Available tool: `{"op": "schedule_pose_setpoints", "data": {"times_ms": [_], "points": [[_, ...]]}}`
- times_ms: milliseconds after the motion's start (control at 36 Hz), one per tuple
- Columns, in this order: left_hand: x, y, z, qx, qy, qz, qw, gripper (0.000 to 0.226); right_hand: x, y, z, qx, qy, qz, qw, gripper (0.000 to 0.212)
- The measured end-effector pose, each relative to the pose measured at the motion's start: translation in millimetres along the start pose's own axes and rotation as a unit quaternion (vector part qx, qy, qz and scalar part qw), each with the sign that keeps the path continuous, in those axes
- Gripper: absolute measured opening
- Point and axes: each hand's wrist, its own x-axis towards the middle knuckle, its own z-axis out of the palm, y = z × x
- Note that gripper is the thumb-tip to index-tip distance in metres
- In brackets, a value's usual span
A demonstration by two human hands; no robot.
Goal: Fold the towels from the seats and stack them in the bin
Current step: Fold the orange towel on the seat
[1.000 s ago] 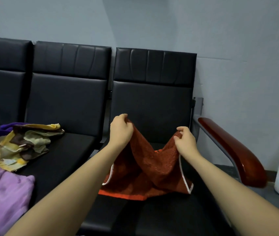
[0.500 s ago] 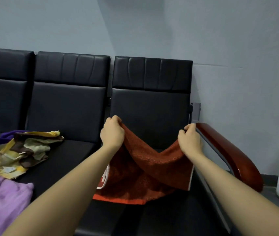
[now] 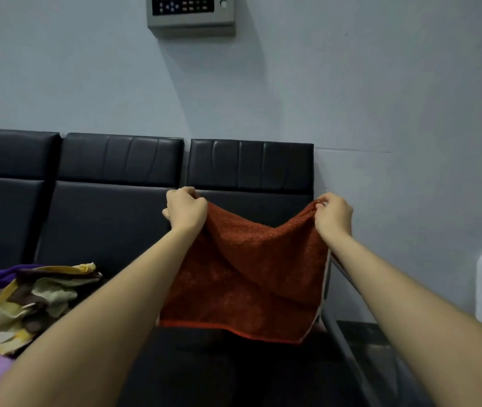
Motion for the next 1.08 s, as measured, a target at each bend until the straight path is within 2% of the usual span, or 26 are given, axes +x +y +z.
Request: {"op": "schedule_pose_setpoints", "data": {"times_ms": [83,194,361,472,583,722,889,1000,1083], "points": [[3,6,-1,0.021,0.009,0.028,0.999,0.042,7,-13,-8,0.038,0.023,0.015,0.999,0.02],[8,10,-1,0.022,0.043,0.045,0.998,0.034,12,-27,-16,0.094,0.054,0.048,0.993,0.019],[14,10,-4,-0.009,0.093,-0.016,0.995,0.037,19,-29,-18,0.066,0.016,0.058,0.996,0.033],[7,11,-7,0.03,0.068,-0.029,0.997,0.043,19,-19,-22,-0.008,-0.002,0.052,0.999,0.035],[4,2,-3,0.115,0.034,0.01,0.993,0.021,15,-11,-20,-0.042,-0.001,0.067,0.997,0.034],[-1,-4,2,0.184,0.007,0.038,0.982,0.006,13,-1,-20,-0.031,-0.006,0.081,0.996,0.036],[-2,-10,5,0.294,-0.002,0.096,0.951,0.014,13,4,-18,-0.003,0.008,0.083,0.997,0.034],[-1,-13,5,0.354,-0.004,0.096,0.93,0.018,11,2,-16,-0.007,-0.002,0.075,0.997,0.031],[0,-16,5,0.355,-0.008,0.09,0.93,0.019,13,5,-16,-0.023,-0.028,0.07,0.997,0.016]]}}
